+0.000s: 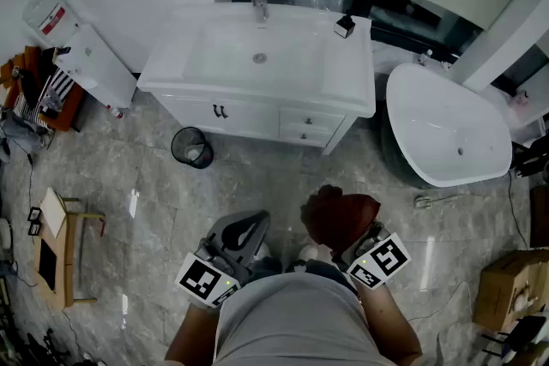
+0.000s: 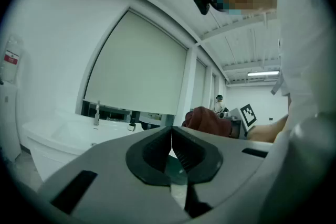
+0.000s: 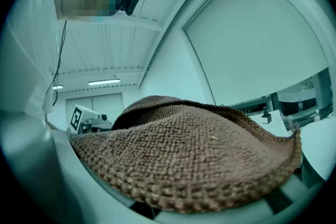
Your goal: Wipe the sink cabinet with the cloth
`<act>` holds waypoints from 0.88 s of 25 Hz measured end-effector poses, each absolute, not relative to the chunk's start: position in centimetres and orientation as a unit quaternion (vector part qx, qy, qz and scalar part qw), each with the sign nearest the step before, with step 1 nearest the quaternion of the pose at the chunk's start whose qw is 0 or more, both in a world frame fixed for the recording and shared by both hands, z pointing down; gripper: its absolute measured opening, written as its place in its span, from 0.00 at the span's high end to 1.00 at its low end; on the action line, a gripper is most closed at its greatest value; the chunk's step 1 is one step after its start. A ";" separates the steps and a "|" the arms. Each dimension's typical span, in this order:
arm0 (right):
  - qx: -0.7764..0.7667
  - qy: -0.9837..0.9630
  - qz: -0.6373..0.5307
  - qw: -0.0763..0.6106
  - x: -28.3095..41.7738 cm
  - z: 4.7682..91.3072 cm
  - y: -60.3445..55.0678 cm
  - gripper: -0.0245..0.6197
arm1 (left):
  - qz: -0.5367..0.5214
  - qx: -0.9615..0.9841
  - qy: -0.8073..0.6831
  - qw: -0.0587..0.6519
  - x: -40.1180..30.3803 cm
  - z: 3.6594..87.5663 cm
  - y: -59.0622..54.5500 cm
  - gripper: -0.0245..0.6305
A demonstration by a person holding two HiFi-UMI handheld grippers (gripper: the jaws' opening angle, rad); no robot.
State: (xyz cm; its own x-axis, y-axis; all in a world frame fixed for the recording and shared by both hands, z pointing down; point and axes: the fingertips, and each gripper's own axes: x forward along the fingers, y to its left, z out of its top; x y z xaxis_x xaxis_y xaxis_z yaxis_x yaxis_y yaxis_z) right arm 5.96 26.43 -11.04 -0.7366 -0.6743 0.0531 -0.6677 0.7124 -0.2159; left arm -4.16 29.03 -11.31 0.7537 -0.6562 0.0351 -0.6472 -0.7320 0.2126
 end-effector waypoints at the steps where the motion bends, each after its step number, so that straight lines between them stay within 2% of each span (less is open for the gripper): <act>1: -0.363 0.925 -0.110 0.013 5.5 -11.0 26.5 0.88 | -0.019 0.931 -0.349 0.105 -4.5 -11.2 29.0 0.95; 9: -0.371 0.922 -0.111 0.009 2.1 -10.9 26.3 0.88 | -0.043 0.933 -0.335 0.121 -8.2 -11.4 28.5 0.95; 14: -0.378 0.922 -0.085 -0.020 -0.1 -10.4 26.1 0.88 | -0.041 0.938 -0.321 0.127 -10.1 -10.4 27.9 0.95; 22: -0.408 0.903 -0.134 -0.001 2.1 -8.5 23.0 0.88 | -0.033 0.938 -0.313 0.145 -9.6 -9.0 25.6 0.95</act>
State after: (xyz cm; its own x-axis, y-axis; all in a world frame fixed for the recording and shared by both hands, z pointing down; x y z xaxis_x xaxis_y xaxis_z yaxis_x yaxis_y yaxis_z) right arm 2.07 22.96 -8.53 -0.6668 -0.7369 0.1107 -0.7374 0.6312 -0.2405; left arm -9.63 25.61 -8.99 0.8021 -0.5966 0.0278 -0.5773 -0.7625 0.2921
